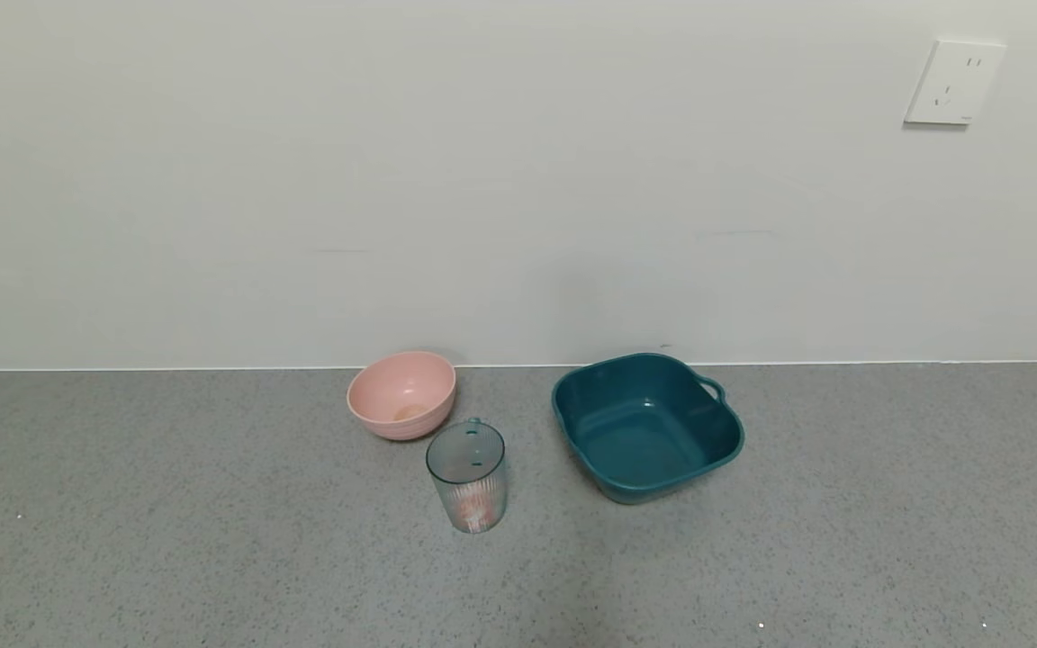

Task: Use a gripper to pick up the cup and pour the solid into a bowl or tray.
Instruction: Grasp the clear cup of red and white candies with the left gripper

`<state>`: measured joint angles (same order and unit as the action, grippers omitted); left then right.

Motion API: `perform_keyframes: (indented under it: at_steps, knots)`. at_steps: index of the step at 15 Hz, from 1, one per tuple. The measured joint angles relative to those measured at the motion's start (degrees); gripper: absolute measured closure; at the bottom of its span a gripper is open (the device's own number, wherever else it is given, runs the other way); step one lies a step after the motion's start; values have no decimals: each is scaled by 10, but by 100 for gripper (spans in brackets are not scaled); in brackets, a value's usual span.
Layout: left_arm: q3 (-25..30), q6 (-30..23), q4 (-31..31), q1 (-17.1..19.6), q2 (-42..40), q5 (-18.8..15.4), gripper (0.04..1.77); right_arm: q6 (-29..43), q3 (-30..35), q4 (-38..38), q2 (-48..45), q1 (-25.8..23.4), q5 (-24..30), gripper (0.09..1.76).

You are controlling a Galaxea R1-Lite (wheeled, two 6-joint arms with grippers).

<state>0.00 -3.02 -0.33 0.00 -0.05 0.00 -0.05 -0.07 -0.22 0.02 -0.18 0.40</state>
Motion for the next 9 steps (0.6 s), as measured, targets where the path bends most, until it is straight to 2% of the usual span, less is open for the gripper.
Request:
perform_keyframes:
  at_steps: [9]
  knots:
    - [0,0,1,0,0,2,9,0,0,0,0,1,0,14]
